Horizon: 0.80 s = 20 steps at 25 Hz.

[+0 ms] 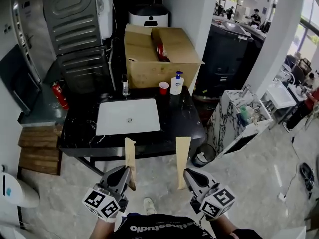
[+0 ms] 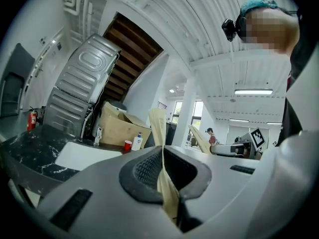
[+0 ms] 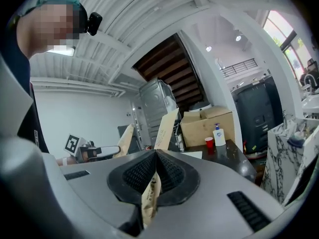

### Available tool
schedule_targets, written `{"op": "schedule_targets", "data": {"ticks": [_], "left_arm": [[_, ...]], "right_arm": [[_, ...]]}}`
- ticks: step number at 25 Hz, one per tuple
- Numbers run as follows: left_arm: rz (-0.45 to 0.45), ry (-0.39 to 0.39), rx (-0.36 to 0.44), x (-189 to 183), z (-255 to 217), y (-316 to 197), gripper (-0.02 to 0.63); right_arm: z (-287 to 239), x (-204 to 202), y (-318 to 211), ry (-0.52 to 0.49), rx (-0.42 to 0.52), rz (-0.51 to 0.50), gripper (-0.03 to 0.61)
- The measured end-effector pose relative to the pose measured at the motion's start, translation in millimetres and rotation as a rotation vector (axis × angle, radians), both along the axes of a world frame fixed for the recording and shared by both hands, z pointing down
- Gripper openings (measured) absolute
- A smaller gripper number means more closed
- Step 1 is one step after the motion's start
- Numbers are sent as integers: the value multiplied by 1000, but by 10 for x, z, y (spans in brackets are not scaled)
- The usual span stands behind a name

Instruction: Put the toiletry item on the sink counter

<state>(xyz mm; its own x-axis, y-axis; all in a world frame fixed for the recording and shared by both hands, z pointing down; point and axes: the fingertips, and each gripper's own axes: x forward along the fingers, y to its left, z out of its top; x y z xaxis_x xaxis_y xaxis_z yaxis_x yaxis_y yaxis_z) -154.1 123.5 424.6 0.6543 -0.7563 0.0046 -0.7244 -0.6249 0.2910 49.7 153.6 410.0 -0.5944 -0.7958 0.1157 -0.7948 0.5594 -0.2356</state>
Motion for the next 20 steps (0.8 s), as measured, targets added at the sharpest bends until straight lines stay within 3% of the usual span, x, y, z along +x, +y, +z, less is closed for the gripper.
{"op": "schedule_targets", "data": {"ticks": [9,20], "left_arm": [[48,40,10,-81,-16,-996,21],[33,19,-23,355,72,-2145,21]], "right_arm": [[-188,-86,-872,4,6,55,38],[-107,360,-2119,-14,5,55,40]]}}
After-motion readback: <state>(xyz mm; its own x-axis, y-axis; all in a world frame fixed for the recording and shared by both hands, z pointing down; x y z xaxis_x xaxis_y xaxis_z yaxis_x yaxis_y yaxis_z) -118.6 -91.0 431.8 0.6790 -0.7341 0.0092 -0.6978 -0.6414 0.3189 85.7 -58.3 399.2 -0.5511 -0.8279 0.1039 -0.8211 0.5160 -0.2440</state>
